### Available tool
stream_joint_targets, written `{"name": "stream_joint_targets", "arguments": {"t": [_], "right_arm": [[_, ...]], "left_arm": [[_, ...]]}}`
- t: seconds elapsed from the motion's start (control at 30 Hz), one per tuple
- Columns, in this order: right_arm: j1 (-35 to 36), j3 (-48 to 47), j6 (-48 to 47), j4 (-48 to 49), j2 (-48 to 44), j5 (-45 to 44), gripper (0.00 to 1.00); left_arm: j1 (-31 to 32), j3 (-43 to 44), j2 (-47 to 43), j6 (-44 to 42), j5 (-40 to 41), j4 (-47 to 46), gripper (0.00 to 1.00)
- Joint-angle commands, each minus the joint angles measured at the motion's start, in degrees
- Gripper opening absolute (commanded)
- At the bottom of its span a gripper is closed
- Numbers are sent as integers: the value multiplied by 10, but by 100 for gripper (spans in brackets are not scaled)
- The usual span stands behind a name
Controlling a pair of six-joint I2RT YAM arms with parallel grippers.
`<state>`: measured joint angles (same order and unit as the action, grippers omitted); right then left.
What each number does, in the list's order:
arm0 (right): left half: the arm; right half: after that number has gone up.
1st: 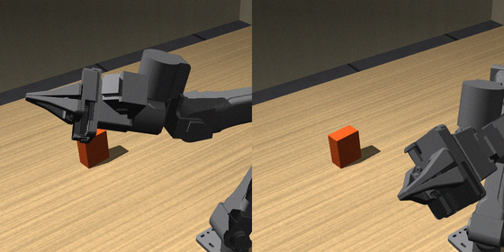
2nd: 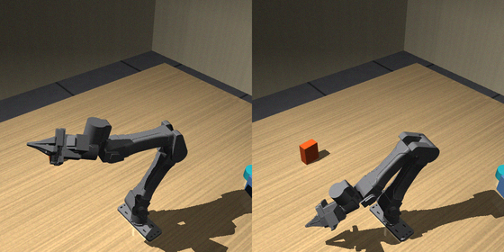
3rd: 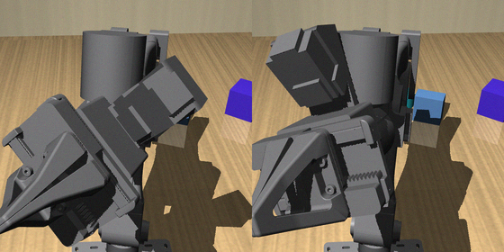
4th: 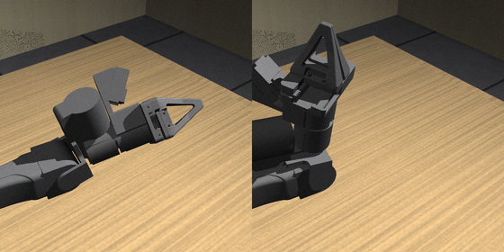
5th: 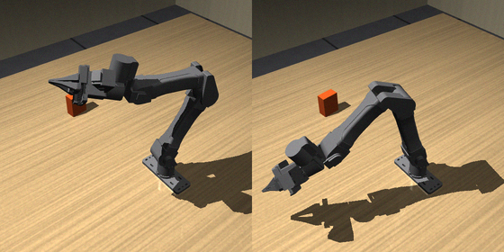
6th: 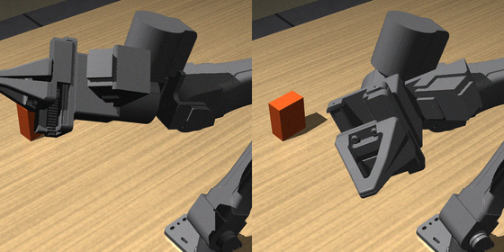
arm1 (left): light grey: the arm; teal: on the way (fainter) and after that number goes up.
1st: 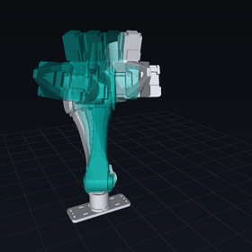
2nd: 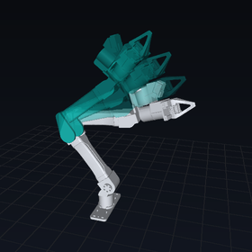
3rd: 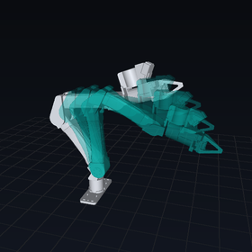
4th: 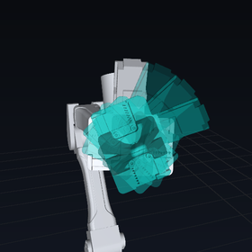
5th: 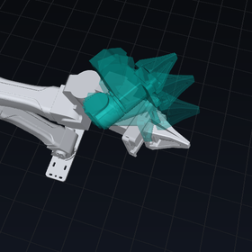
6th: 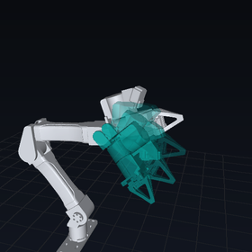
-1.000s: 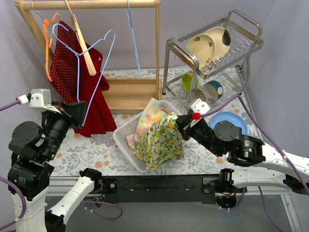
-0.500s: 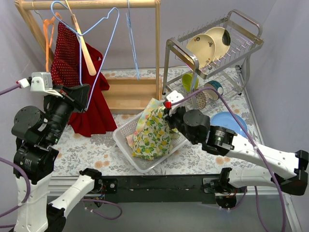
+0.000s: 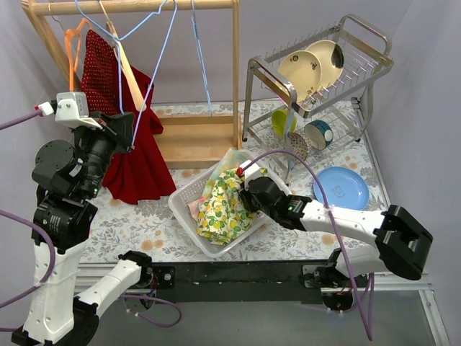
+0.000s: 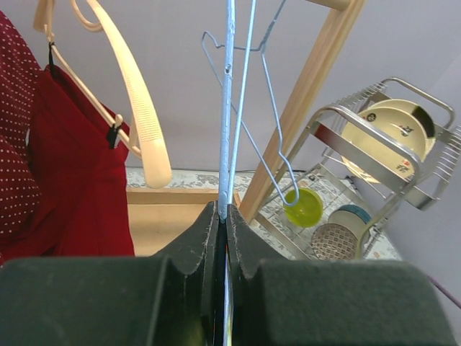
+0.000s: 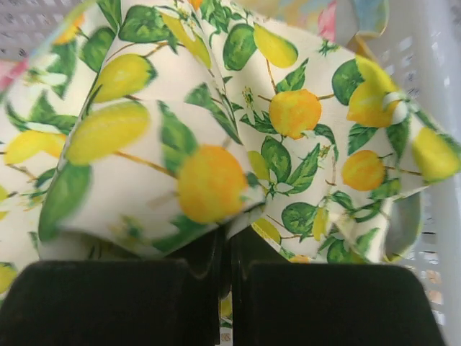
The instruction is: Remove the skirt from the hanger
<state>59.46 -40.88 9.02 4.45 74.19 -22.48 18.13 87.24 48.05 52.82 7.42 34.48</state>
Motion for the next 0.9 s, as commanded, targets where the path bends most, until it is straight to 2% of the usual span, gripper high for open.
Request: {"name": "stream_joint_targets", "arguments": {"t": [0.0,0.1,0.13,0.17,0.2,0.23,0.27,0.3,0.37,0.5,0.63,0.67,0.77,0.87], "right_arm": [[-8,3,48,43,37,33,1],[-8,5,60,21,38,42,1],[-8,3,63,15,25,45,5],[-8,1,62,-3,17,48,9],[-8,-3,63,-14,-3,50,20],[-8,-8,62,-26,-15,50,26],[-8,-18,62,-58,-27,52,37],[-8,-24,61,-72,-52,53,42],[-7,-42,62,-107,-76,52,51],[-7,-75,52,-193,-140,54,56],[-8,-139,45,-266,-159,53,55],[-8,-148,43,-267,-164,59,51],[-8,-169,32,-227,-174,90,39],[-8,-182,23,-164,-156,117,35]], "left_arm": [[-2,-17,22,-21,50,-34,0],[-2,-23,30,-24,53,-40,0],[-2,-23,31,-24,53,-41,0],[-2,-22,34,-25,53,-41,0],[-2,-21,36,-26,53,-41,0],[-2,-20,37,-27,55,-40,0],[-1,-16,38,-28,57,-40,0],[-2,-15,39,-31,60,-40,0],[-1,-12,39,-32,67,-40,0],[-1,-7,41,-32,63,-41,0],[-1,-6,48,-31,54,-36,0],[-1,-7,47,-29,54,-36,0],[-2,-14,44,-27,54,-35,0],[-2,-21,39,-23,54,-36,0]]}}
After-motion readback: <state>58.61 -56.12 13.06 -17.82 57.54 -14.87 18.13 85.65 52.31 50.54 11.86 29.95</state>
